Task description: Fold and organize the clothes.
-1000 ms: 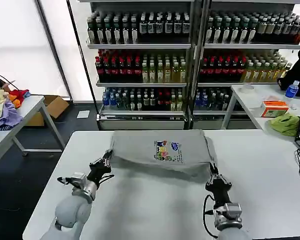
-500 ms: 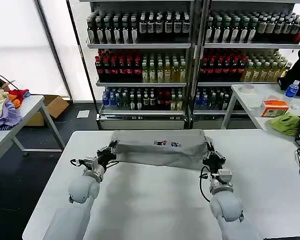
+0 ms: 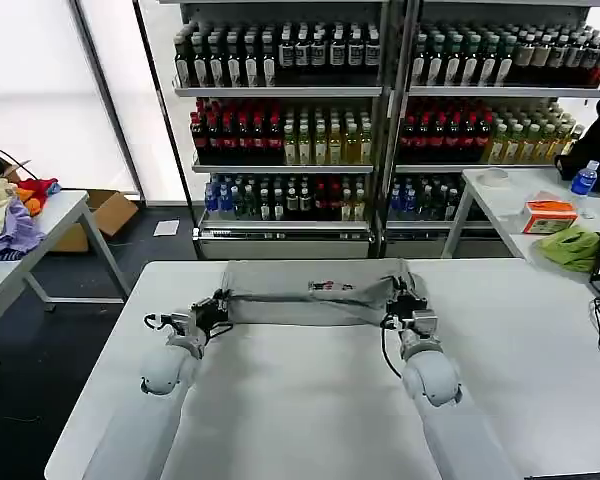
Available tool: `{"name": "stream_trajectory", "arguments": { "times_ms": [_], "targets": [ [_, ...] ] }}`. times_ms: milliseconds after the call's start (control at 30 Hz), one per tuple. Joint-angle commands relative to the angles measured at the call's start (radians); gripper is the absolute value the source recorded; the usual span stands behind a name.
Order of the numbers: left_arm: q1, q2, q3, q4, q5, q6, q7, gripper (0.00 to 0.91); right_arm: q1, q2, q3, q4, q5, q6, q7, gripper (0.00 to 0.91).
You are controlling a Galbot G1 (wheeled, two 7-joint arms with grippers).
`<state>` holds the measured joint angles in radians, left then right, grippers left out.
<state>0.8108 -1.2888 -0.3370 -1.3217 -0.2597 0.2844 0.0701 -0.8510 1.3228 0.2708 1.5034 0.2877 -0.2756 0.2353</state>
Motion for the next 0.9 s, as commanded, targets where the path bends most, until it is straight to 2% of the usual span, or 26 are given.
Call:
{"name": "stream_trajectory", "arguments": {
  "times_ms": [33, 233, 300, 400, 567, 767, 900],
  "targets": [
    [-0.003, -0.002, -0.008, -0.034, -0.013, 0.03, -0.042, 0.907, 0.036, 0.036, -0.022, -0.015, 0.161, -0.028, 0.075, 0.907],
    [0.071, 0.011, -0.028, -0.197, -0.045, 0.093, -0.098, 0.907, 0.008, 0.027, -0.003, 0.147, 0.287, -0.038, 0.171, 0.907],
    [0.095, 0.018, -0.031, -0.27, -0.048, 0.122, -0.101, 0.907, -0.008, 0.017, 0.003, 0.2, 0.293, -0.059, 0.197, 0.907],
    [0.126, 0.034, -0.033, -0.345, -0.055, 0.15, -0.099, 0.907, -0.055, 0.0, 0.01, 0.26, 0.241, -0.094, 0.228, 0.907],
    [0.171, 0.058, -0.041, -0.376, -0.058, 0.162, -0.089, 0.907, -0.168, -0.025, 0.039, 0.294, 0.172, -0.116, 0.236, 0.907],
    [0.213, 0.075, -0.039, -0.348, -0.038, 0.16, -0.077, 0.907, -0.275, -0.064, 0.064, 0.309, 0.165, -0.132, 0.222, 0.907],
    [0.207, 0.073, -0.031, -0.29, -0.019, 0.153, -0.077, 0.907, -0.289, -0.07, 0.077, 0.262, 0.167, -0.132, 0.219, 0.907]
  ]
}}
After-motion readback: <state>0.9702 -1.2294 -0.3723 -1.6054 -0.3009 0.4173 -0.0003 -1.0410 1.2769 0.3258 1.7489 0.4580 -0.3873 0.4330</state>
